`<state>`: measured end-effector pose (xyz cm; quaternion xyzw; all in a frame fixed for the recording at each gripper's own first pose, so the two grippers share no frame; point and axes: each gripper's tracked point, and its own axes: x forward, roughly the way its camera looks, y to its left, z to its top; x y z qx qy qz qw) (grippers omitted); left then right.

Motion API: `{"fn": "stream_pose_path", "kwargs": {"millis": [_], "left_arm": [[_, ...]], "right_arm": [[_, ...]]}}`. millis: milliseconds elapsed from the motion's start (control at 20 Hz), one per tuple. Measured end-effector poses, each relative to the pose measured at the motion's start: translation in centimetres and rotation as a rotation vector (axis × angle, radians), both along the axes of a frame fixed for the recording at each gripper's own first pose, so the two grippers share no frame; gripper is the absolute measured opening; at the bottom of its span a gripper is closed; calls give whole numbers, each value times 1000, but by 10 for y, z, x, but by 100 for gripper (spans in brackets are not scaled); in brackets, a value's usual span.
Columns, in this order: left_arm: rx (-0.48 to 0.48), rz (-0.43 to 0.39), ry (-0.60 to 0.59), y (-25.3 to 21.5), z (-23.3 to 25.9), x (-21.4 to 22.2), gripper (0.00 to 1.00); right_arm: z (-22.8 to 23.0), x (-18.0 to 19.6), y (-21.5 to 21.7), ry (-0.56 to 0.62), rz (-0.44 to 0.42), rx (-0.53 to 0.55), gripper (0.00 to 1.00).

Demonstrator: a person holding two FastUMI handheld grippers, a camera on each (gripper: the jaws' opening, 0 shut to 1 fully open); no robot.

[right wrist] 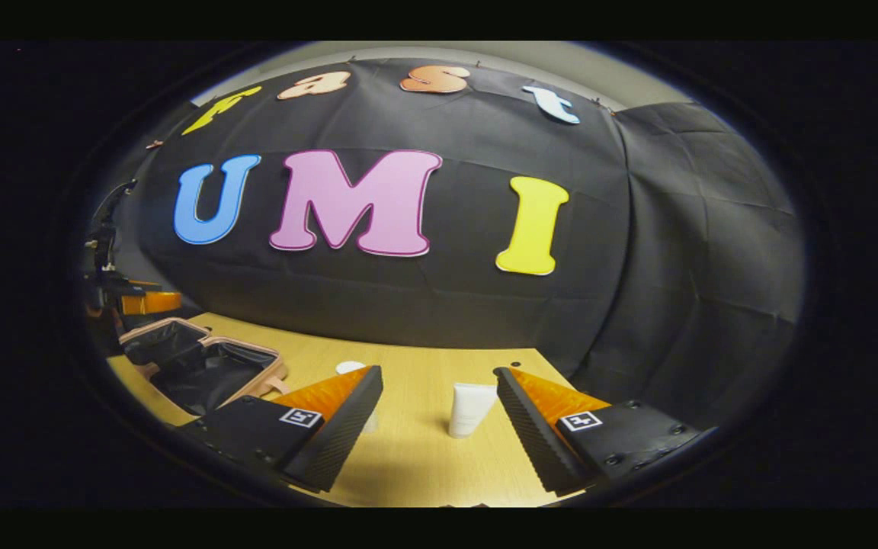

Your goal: First open the suitcase, pack the skin care products into it, and then close the suitcase.

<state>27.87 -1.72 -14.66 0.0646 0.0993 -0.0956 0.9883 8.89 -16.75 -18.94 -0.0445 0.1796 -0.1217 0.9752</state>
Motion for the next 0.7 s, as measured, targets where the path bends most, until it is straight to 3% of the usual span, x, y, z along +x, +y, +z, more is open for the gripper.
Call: {"fn": "stream_pose_path", "kwargs": {"millis": [200,400,700], "left_arm": [[-52,-143,69,-101,-54,-12,98],[-15,-276,129,-166,-118,-20,98],[4,-347,184,-237,-182,12,98]], "right_arm": [[-17,-10,-20,28,-22,19,97],[-32,-18,-37,42,-31,16,97],[-59,-29,-55,74,-42,35,97]]}}
